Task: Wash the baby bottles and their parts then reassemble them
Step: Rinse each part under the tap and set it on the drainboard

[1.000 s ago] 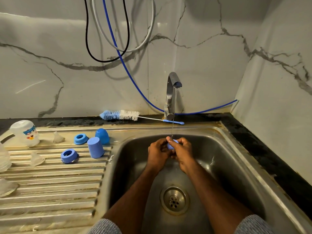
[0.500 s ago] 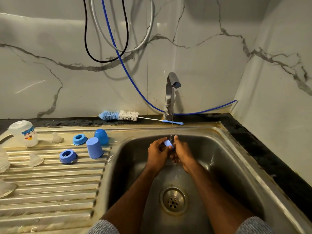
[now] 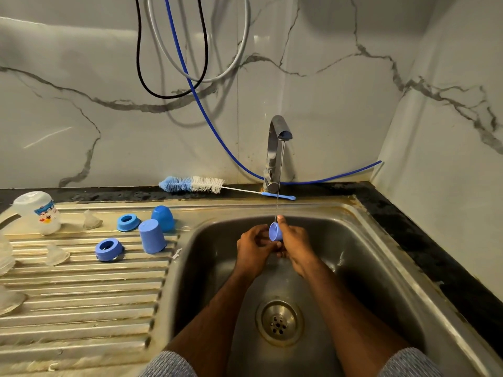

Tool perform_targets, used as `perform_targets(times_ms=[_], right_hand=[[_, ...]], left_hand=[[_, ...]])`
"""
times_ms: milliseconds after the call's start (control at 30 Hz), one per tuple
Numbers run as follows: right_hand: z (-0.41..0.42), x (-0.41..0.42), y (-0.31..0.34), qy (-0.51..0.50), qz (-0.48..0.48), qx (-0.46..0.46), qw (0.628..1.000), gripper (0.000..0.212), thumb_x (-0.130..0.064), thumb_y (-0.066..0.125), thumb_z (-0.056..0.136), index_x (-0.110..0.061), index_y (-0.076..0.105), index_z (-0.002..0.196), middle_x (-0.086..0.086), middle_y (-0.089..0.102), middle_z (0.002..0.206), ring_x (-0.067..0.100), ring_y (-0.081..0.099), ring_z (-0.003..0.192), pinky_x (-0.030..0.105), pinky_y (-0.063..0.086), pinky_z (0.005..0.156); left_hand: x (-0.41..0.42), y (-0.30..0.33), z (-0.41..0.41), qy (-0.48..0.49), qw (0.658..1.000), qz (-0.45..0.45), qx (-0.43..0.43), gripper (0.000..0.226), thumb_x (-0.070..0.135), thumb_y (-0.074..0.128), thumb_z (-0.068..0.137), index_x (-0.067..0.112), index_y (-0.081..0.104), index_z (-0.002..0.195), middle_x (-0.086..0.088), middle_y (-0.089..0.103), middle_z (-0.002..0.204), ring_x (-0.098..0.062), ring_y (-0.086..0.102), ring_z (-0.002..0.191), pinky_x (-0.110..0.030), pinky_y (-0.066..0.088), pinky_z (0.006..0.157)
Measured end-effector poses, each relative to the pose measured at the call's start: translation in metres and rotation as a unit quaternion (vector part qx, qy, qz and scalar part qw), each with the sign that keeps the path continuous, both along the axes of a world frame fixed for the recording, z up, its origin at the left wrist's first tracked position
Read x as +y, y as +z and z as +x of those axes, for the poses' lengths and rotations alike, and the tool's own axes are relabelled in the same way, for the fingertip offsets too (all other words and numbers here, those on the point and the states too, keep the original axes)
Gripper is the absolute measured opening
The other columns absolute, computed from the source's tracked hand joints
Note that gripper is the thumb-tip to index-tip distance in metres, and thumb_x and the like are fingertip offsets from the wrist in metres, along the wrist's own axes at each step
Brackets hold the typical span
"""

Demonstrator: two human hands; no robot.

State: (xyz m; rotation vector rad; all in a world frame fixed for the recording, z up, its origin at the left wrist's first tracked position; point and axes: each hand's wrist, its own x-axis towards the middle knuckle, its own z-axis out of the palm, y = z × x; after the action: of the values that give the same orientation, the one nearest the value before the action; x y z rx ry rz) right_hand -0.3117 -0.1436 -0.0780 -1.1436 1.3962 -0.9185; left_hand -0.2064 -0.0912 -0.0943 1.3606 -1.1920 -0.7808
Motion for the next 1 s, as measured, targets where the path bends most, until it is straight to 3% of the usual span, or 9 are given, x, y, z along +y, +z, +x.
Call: perform_targets(times_ms=[133, 267, 400, 467, 567, 700, 767, 900, 1000], right_hand=[[0.001, 0.000, 0.001, -0.011, 0.015, 0.021, 1.000, 0.055, -0.065, 0.046, 0.096, -0.014, 0.069, 0.097, 0.008, 0.072, 0.081, 0.016, 0.065, 0.066, 0.027, 0.050, 0.053], [0.000, 0.001, 0.002, -0.027, 0.035, 0.039, 0.998, 0.062, -0.068, 0.043, 0.095, -0.012, 0.070, 0.095, 0.008, 0.071, 0.079, 0.017, 0.064, 0.063, 0.027, 0.048, 0.050], [-0.002, 0.001, 0.000, -0.029, 0.022, 0.068, 0.997, 0.075, -0.074, 0.037, 0.094, -0.008, 0.070, 0.081, 0.007, 0.065, 0.058, 0.017, 0.058, 0.046, 0.024, 0.045, 0.043], [-0.001, -0.001, -0.001, -0.030, -0.019, 0.085, 0.996, 0.066, -0.070, 0.037, 0.096, -0.014, 0.069, 0.081, 0.005, 0.067, 0.060, 0.015, 0.060, 0.048, 0.024, 0.048, 0.042], [-0.003, -0.004, -0.002, 0.020, -0.071, 0.070, 0.995, 0.029, -0.054, 0.059, 0.094, -0.027, 0.068, 0.089, 0.002, 0.071, 0.084, 0.015, 0.066, 0.069, 0.028, 0.055, 0.051], [-0.009, -0.006, -0.004, 0.049, -0.033, -0.006, 0.998, 0.008, -0.032, 0.066, 0.094, -0.028, 0.073, 0.093, 0.003, 0.073, 0.095, 0.016, 0.066, 0.075, 0.028, 0.053, 0.053], [-0.009, -0.007, -0.006, 0.042, -0.015, -0.038, 0.998, 0.012, -0.031, 0.063, 0.097, -0.024, 0.073, 0.095, 0.008, 0.075, 0.096, 0.017, 0.066, 0.072, 0.029, 0.055, 0.056], [-0.005, -0.009, -0.006, 0.019, 0.016, -0.029, 0.999, 0.031, -0.050, 0.056, 0.099, -0.023, 0.071, 0.095, 0.008, 0.077, 0.090, 0.025, 0.073, 0.084, 0.041, 0.061, 0.081], [-0.005, -0.007, -0.005, 0.012, 0.026, -0.048, 0.998, 0.042, -0.055, 0.050, 0.099, -0.019, 0.070, 0.096, 0.007, 0.077, 0.081, 0.022, 0.073, 0.074, 0.037, 0.061, 0.069]], left_hand=[[0.000, 0.000, 0.000, -0.018, 1.000, -0.012, -0.019, 0.058, 0.000, 0.082, 0.077, 0.016, 0.064, 0.130, 0.015, 0.071, 0.102, 0.006, 0.068, 0.091, -0.014, 0.055, 0.083], [0.000, -0.003, 0.000, -0.045, 0.998, -0.025, -0.030, 0.053, 0.001, 0.082, 0.078, 0.019, 0.067, 0.126, 0.015, 0.072, 0.105, 0.004, 0.069, 0.097, -0.016, 0.055, 0.086], [-0.001, -0.002, 0.000, -0.033, 0.998, -0.037, -0.034, 0.037, 0.011, 0.081, 0.083, 0.014, 0.073, 0.119, 0.005, 0.077, 0.100, -0.006, 0.072, 0.093, -0.020, 0.057, 0.084], [-0.002, -0.002, 0.001, -0.010, 0.999, -0.017, -0.025, 0.030, 0.015, 0.082, 0.083, 0.013, 0.076, 0.112, 0.002, 0.078, 0.093, -0.010, 0.074, 0.086, -0.027, 0.060, 0.082], [-0.004, -0.003, 0.001, 0.016, 0.999, 0.026, -0.029, 0.023, 0.021, 0.085, 0.080, 0.009, 0.078, 0.098, -0.003, 0.077, 0.083, -0.020, 0.074, 0.079, -0.037, 0.062, 0.076], [-0.005, -0.003, 0.002, 0.030, 0.998, 0.043, -0.022, 0.022, 0.026, 0.086, 0.079, 0.013, 0.077, 0.093, -0.007, 0.074, 0.076, -0.020, 0.069, 0.067, -0.039, 0.059, 0.065], [-0.004, -0.003, 0.003, 0.013, 0.999, 0.038, -0.016, 0.024, 0.024, 0.088, 0.077, 0.015, 0.077, 0.096, -0.007, 0.075, 0.076, -0.015, 0.066, 0.065, -0.035, 0.057, 0.062], [0.000, -0.003, 0.004, -0.037, 0.999, 0.025, 0.000, 0.031, 0.017, 0.087, 0.078, 0.022, 0.073, 0.105, -0.002, 0.078, 0.086, -0.019, 0.075, 0.081, -0.026, 0.059, 0.068], [0.001, -0.004, 0.006, -0.038, 0.998, 0.040, 0.010, 0.021, 0.015, 0.083, 0.082, 0.020, 0.075, 0.100, -0.008, 0.077, 0.080, -0.022, 0.074, 0.075, -0.032, 0.059, 0.066]])
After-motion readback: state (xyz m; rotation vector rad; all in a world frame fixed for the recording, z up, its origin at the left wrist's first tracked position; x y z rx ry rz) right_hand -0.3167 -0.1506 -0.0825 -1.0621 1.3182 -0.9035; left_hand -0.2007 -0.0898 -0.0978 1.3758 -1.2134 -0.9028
